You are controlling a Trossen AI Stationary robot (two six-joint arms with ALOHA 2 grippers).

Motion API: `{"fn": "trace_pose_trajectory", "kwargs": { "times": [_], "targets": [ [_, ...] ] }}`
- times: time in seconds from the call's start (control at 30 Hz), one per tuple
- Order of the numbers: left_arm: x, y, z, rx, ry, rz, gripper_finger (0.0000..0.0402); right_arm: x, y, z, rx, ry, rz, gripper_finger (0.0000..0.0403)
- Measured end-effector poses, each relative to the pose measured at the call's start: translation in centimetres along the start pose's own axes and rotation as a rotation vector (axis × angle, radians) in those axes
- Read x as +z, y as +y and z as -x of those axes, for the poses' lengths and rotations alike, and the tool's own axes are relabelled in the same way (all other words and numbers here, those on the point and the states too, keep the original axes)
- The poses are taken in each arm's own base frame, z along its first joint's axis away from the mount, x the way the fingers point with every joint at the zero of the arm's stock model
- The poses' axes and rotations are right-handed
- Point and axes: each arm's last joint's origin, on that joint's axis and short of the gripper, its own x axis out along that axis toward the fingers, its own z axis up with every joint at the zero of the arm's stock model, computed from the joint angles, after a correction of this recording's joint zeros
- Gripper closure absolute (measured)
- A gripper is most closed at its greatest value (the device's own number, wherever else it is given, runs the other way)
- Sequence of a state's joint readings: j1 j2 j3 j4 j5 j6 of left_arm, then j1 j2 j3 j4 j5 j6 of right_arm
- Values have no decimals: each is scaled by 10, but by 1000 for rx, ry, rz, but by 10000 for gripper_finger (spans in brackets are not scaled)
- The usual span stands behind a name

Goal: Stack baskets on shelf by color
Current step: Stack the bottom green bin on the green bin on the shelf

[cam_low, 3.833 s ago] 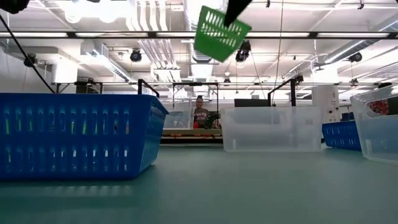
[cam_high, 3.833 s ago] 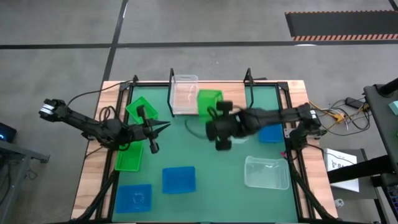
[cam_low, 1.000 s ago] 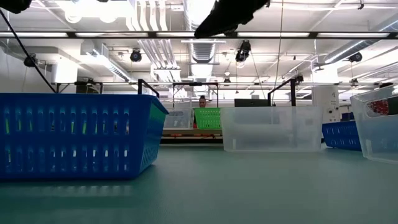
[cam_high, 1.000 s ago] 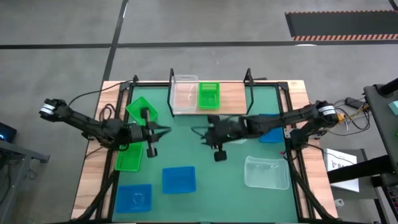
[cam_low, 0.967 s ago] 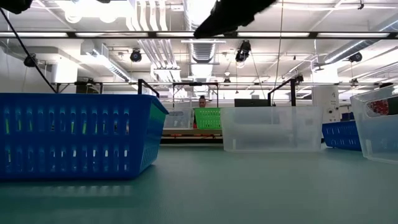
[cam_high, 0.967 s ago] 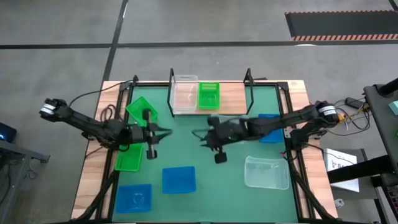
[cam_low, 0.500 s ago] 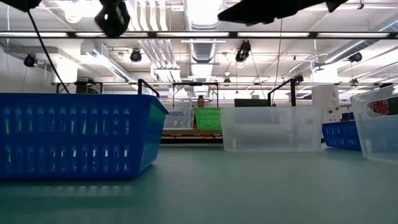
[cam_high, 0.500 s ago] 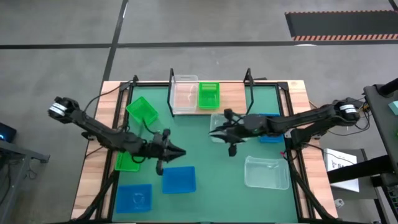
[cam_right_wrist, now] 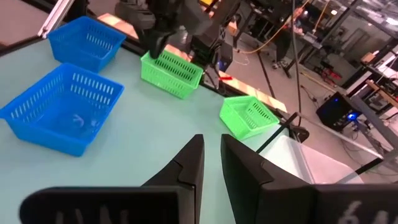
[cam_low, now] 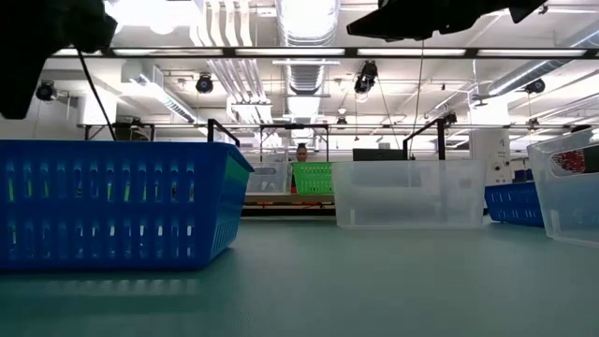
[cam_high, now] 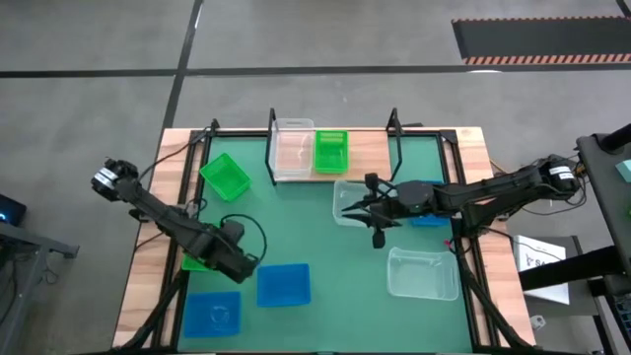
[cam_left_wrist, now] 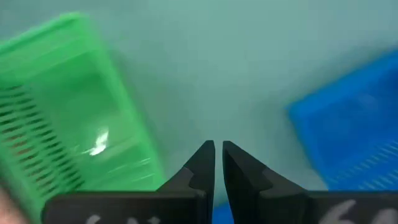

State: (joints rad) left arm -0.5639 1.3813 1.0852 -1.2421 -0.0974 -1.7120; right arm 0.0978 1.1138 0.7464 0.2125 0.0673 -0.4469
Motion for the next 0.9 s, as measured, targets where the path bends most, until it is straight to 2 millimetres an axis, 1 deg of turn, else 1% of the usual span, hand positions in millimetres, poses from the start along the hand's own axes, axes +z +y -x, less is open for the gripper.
{"fn": "trace_pose_trajectory", "kwargs": {
  "times": [0.17,0.27,0.33,0.4,0.5,0.6,0.7,0.77,0.9],
  "targets": [
    [-1,2,-11,81,35,6,387,0,0,0,-2,-3,1,355],
    [0,9,-14,101,48,12,384,1,0,1,-2,-4,2,355],
    [1,15,-17,111,45,19,374,0,0,1,0,1,2,355],
    [2,21,-20,116,42,37,358,-1,0,1,7,15,4,355],
    [2,28,-29,109,42,52,321,-3,1,1,14,32,5,355],
    [2,32,-39,96,39,73,282,-3,1,1,15,35,11,355],
    [2,36,-47,119,34,72,250,-3,1,1,16,35,12,355],
    [3,38,-51,134,29,74,238,-3,1,1,15,35,11,355],
    [3,42,-58,148,18,74,233,-3,1,1,16,35,11,355]
  ]
}}
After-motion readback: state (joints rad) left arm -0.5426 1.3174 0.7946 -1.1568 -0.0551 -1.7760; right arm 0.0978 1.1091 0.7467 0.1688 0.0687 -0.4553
